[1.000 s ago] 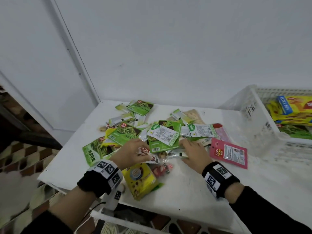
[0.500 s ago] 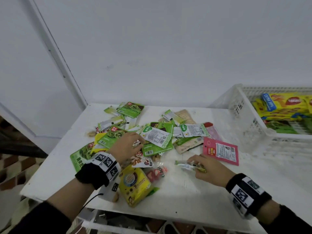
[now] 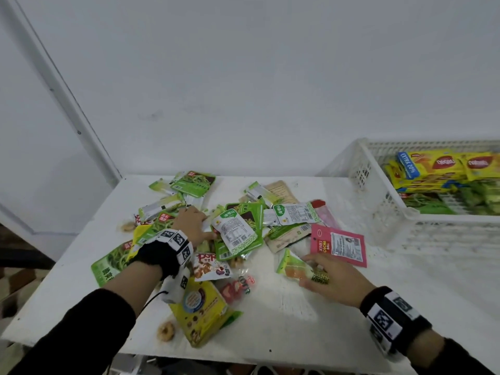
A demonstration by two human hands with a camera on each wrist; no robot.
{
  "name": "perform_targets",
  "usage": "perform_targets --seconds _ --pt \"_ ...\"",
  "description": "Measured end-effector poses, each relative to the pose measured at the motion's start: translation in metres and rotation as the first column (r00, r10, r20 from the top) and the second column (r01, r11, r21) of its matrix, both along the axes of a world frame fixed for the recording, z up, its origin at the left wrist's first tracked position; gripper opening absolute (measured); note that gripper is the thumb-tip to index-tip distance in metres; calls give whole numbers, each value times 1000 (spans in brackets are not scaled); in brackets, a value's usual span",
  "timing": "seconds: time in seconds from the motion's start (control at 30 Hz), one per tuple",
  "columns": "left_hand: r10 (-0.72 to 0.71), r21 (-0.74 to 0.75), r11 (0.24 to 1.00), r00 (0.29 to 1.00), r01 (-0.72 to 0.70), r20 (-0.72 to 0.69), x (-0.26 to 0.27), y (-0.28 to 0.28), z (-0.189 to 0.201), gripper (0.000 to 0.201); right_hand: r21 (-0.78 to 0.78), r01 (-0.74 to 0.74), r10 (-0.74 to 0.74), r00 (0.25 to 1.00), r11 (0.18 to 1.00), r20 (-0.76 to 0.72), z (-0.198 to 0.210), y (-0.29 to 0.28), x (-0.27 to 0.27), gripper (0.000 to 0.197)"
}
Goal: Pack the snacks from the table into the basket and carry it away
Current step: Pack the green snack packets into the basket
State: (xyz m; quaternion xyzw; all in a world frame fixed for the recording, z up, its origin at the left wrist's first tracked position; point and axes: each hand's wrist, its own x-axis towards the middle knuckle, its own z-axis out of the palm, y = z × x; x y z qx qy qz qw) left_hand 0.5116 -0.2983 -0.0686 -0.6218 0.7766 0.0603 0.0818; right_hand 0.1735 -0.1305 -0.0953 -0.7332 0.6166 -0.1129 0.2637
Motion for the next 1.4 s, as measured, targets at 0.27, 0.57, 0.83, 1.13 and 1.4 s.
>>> perform_targets --seconds 0.27,0.57,0.83,1.13,1.4 --pt "134 6 991 961 -137 -240 -17 -14 54 36 48 19 -16 998 999 -56 9 8 -17 61" --pt "-3 -12 1000 770 -5 -639 -142 -11 130 52 -112 146 -128 980 983 152 94 30 -123 45" --pt "-159 27 961 630 274 -760 -343 -7 174 63 -193 271 -281 959 943 -24 176 7 -312 45" --pt "-242 86 897 644 434 -726 -520 1 175 46 52 331 -267 834 942 -482 166 -47 -453 30" --pt "-254 133 887 710 442 -657 -595 -13 162 40 288 251 21 719 924 -695 125 -96 -476 23"
